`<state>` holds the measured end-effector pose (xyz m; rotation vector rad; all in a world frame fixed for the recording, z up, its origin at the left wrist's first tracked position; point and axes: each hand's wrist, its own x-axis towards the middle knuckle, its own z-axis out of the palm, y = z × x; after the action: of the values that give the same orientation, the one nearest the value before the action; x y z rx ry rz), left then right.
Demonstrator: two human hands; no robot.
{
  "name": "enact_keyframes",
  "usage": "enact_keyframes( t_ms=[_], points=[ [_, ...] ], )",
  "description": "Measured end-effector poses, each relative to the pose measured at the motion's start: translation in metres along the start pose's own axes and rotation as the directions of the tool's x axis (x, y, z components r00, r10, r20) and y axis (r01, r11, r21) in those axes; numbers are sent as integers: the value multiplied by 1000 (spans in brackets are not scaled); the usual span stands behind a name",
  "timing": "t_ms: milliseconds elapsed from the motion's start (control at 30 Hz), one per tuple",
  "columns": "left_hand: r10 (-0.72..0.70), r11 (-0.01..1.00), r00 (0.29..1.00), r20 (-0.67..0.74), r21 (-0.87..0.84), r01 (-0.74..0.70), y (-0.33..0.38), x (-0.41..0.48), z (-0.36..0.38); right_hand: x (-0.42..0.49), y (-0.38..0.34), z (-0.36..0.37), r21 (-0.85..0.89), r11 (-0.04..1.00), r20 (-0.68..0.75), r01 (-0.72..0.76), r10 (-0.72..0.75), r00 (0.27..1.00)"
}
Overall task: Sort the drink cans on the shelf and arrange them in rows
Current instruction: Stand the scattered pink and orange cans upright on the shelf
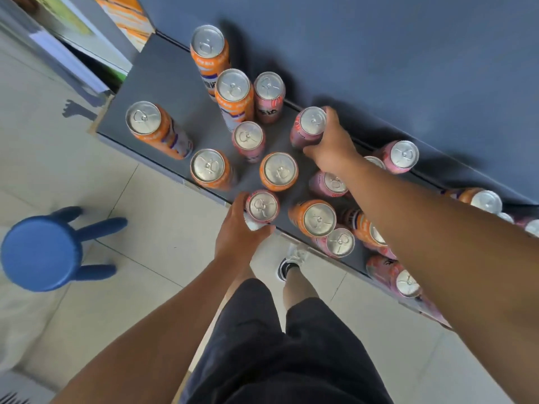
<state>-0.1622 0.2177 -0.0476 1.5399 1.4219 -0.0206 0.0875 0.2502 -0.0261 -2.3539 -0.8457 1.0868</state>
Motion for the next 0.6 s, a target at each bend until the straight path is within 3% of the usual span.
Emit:
enact_keyframes(
  t_ms=[133, 300, 500, 600],
  points=[
    [48, 997, 999, -4, 67, -48, 0, 14, -1, 9, 0, 6, 103, 994, -24, -25, 28, 999],
    [125, 972, 992, 21, 199, -126, -1, 20, -4, 11, 3, 2, 102, 994, -26, -28, 31, 999],
    [149, 986, 988, 27, 71, -151, -2, 23, -8, 9, 2, -4, 174, 981, -60, -88, 99, 993],
    [179, 982, 983, 49, 47, -181, 0, 20, -14, 2, 1, -8, 174, 984, -53, -49, 59, 997]
  ],
)
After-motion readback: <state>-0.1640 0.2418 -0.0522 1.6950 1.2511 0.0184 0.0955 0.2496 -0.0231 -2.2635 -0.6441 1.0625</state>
